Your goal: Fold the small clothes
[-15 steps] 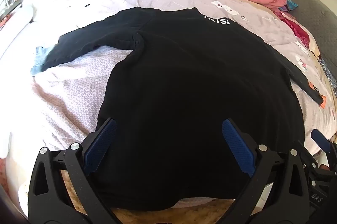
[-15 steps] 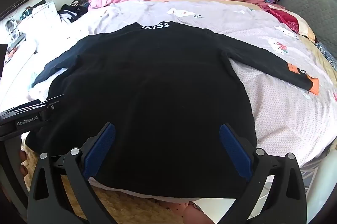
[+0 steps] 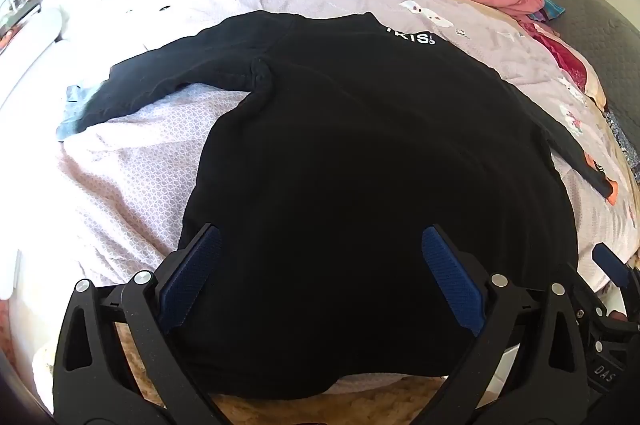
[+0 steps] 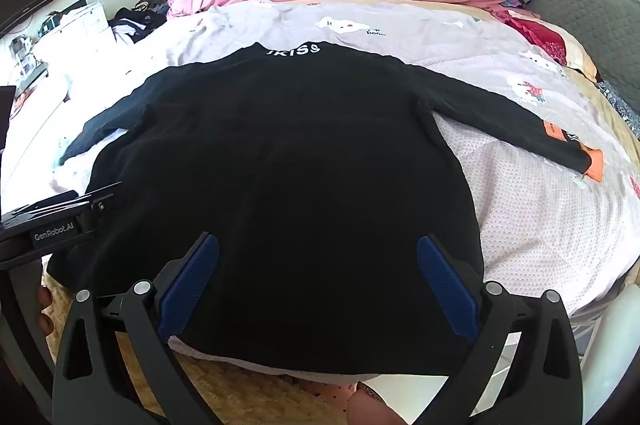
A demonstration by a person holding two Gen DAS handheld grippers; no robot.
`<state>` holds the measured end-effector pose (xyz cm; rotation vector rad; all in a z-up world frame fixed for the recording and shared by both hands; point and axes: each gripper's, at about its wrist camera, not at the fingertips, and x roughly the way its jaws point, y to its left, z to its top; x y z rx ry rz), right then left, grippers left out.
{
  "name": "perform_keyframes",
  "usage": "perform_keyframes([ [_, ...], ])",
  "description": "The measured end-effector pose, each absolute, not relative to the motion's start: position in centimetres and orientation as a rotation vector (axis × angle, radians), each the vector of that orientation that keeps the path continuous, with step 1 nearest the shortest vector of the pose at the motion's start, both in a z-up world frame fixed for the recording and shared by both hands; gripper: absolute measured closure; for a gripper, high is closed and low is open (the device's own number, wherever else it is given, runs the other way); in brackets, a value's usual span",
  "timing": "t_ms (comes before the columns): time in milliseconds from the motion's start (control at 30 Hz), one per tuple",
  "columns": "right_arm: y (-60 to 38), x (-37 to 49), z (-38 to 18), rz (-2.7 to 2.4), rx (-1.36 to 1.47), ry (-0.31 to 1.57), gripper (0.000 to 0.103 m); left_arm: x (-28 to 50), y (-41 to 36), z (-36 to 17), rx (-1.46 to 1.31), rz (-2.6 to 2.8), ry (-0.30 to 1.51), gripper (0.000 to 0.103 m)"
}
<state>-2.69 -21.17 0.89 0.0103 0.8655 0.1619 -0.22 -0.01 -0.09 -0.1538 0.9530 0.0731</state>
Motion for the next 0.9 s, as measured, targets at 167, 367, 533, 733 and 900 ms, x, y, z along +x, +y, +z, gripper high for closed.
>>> perform_keyframes([
  [167, -21.08, -2.71, 1.00, 0.159, 0.007, 0.857, 0.004, -0.18, -0.05, -0.05, -0.154, 0.075, 0.955, 0.009],
  [367, -20.93, -2.85, 1.06, 0.160, 0.005, 0.856, 0.004, -0.28, -0.01, -0.07, -0.156, 0.072, 0.954, 0.009],
  [533, -20.88, -2.76, 1.00, 0.162, 0.003, 0.859, 0.004, -0.36, 0.03, -0.13, -0.158, 0.066, 0.956, 0.009],
  [733, -20.76, -2.80, 1.02, 0.167, 0.001, 0.860, 0.004, -0.42, -0.13, -0.17, -0.157, 0.063, 0.955, 0.009],
  [900, -20.77, -2.88, 1.00, 0.166, 0.003, 0.860, 0.004, -0.46, -0.06, -0.18, -0.160, 0.067, 0.953, 0.009],
])
